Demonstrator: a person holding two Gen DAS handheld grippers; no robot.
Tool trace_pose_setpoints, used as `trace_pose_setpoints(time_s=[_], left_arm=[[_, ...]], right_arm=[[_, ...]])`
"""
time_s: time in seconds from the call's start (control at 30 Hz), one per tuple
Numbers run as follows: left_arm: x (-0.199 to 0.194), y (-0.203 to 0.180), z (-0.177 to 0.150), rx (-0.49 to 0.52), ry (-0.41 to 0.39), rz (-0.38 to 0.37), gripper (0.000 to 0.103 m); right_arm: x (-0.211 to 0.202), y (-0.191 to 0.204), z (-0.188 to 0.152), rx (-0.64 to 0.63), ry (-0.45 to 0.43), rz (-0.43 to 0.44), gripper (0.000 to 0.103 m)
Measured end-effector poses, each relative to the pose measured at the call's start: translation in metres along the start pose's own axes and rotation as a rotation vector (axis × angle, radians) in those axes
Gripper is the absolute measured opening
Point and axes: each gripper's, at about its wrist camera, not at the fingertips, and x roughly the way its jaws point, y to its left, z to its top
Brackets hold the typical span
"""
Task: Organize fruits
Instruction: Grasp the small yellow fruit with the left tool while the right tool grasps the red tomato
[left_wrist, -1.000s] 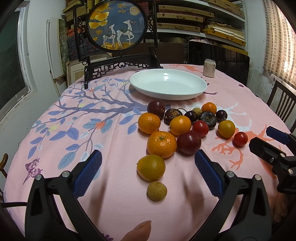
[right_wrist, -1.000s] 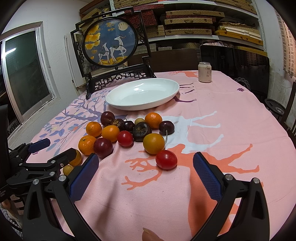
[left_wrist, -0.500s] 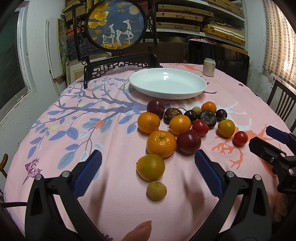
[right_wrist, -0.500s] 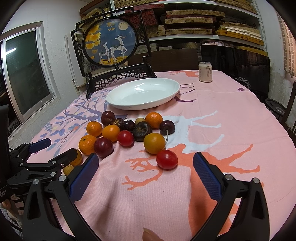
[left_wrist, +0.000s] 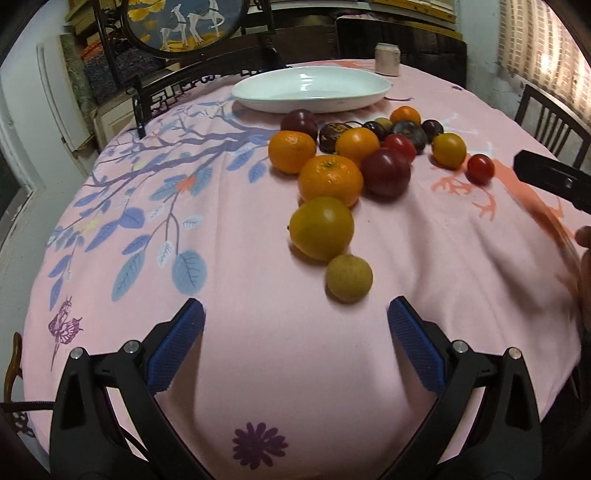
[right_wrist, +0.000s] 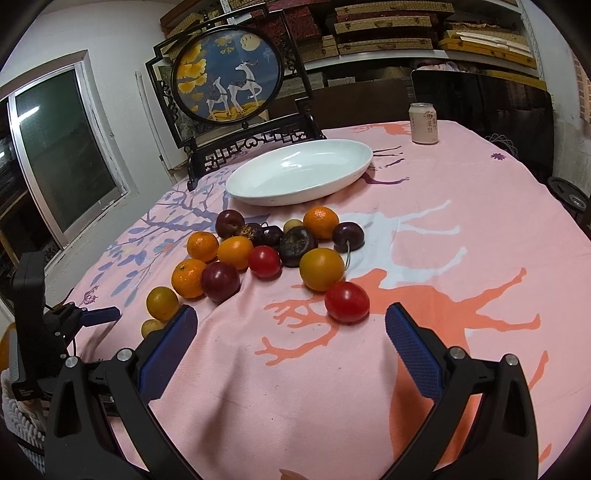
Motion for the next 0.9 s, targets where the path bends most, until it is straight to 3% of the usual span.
trace_pose_setpoints(time_s=[0.13,0.33,0.4,0.43,0.5,0.57,0.77,0.9], left_arm=[[0.003,0.014,-0.002,-0.034,0.026,-0.092,0.101],[-0.001,0.012,0.001,0.004,0.025,-0.106,0.101],[-0.002,0.004,0.006,0.031,0.002,-0.124,0.091],[0.0,0.0,0.009,0.048,0.003,-0.133,0.073],[0.002,-0.009,0.013,0.075,-0.001,-0.139,0.061],[0.004,-0.013,0.018,0.087,0.001,-0.16,0.042],[0.001,-0.01,0.017,0.091,0.004,-0.182,0.025],[-0.003,-0.004,0.011,0.065,-0.018,-0.198,0.025]], right_arm=[[0.003,-0.004,0.001,0.024,0.022,-0.007,0.102],[0.009,-0.01,0.002,0.055,0.062,0.013,0.102],[0.009,-0.011,0.001,0.059,0.059,0.018,0.102],[0.008,-0.012,0.001,0.062,0.052,0.018,0.102],[0.006,-0.014,0.001,0.075,0.042,0.023,0.102],[0.006,-0.016,0.001,0.09,0.04,0.035,0.102],[0.004,-0.019,0.002,0.109,0.03,0.051,0.102],[0.002,-0.016,0.005,0.07,0.021,0.037,0.102]])
